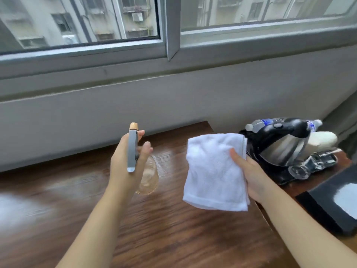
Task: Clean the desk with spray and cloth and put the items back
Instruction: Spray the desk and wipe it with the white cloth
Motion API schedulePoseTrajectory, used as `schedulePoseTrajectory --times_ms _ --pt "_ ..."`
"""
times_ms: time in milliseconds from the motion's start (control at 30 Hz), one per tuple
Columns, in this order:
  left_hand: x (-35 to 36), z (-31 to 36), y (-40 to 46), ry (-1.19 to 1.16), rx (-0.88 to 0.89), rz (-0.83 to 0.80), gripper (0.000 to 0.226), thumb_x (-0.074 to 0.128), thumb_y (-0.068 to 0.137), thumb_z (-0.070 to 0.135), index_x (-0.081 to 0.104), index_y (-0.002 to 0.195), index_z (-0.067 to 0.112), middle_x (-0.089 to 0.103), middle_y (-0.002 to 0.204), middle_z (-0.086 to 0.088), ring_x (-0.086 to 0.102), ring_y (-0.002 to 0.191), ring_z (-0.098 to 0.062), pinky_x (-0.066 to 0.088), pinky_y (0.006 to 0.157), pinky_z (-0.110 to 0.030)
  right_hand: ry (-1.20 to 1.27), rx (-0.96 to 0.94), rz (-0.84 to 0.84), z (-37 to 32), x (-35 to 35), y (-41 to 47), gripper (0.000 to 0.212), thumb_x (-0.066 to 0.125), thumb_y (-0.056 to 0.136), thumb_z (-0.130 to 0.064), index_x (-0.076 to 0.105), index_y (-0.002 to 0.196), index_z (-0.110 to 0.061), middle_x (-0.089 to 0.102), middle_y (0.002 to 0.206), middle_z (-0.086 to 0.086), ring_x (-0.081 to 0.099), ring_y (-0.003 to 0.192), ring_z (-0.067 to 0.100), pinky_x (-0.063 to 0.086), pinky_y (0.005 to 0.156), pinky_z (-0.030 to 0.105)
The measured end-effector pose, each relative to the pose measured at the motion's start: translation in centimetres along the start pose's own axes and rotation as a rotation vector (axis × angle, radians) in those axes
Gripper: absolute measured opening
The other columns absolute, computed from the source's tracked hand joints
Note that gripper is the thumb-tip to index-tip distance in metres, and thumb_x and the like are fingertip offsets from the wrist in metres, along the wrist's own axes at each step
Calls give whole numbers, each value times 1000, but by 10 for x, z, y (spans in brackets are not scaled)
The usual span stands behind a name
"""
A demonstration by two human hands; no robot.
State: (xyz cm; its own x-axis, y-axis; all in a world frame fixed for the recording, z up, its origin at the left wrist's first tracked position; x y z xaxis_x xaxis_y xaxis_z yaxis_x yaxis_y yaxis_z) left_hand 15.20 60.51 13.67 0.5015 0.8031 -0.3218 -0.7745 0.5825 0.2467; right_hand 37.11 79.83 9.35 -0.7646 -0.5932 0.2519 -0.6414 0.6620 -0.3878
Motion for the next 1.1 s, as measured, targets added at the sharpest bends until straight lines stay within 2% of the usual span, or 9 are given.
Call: schedulePoseTrajectory --times_ms 67,200,400,500,667,800,900,1033,1100 --pt "10 -2 9 2 -18 48 35 57 90 41 56 122 28 67 108 16 71 92 -2 52 77 -27 -16 53 -87 -2 -2 32 45 58 92 -44 54 131 -23 67 123 4 65 111 24 50 94 45" --pt "31 -8 28 -8 -50 103 34 56 92 34 54 124 22 63 113 16 71 90 -2 54 79 -20 -41 128 -200 -4 3 90 49 59 91 -44 53 133 -19 66 124 7 63 113 26 46 101 47" --pt "54 -26 63 1 -94 135 35 55 91 37 54 123 24 64 107 24 71 89 -5 51 75 -18 -49 217 -289 -2 17 164 47 61 89 -41 56 129 -16 68 120 10 64 111 27 46 99 45" --pt "67 -36 79 44 -84 140 27 57 95 31 52 120 27 62 97 40 71 88 -11 49 71 -21 -62 268 -281 5 15 194 53 65 86 -44 56 129 -15 68 120 11 65 110 29 47 98 47" --pt "86 -52 99 62 -78 140 25 57 98 24 51 123 26 59 97 44 71 88 -7 52 78 -18 -176 270 -137 17 0 226 54 69 83 -44 59 124 -12 71 112 11 68 102 28 52 92 45" --pt "97 -62 106 68 -78 140 27 58 98 28 52 124 25 64 95 35 70 90 -14 56 82 -32 -502 124 118 19 -18 237 43 68 85 -46 62 108 -11 68 103 7 64 89 22 53 78 34" --pt "101 -64 108 69 -68 159 29 57 96 32 51 124 28 65 96 14 69 90 -25 56 85 -41 -866 -43 195 12 -15 236 39 63 87 -49 57 102 -13 62 95 3 55 79 17 39 59 27" --pt "103 -65 114 76 -53 146 32 57 95 37 51 126 30 67 93 -14 67 84 -26 54 79 -40 -955 -80 219 11 -11 238 39 62 88 -48 53 103 -13 57 93 1 53 83 21 37 66 30" --pt "101 -66 116 90 -82 134 34 60 96 35 51 128 29 60 75 -12 58 69 -15 52 76 -32 -968 -72 211 11 -11 240 39 62 88 -49 54 102 -13 58 93 1 55 85 23 38 66 31"
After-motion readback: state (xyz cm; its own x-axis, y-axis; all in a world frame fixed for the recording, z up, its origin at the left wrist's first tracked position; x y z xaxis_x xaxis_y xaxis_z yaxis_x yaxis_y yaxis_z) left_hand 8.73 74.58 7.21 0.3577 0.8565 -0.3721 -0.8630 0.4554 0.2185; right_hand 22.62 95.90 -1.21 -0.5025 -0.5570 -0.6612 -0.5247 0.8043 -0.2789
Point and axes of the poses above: each hand's wrist, its own y-axis towards the middle knuckle, its own x-axis out of the palm, z = x × y, the point moved 4 cm from there along y, towards the middle knuckle
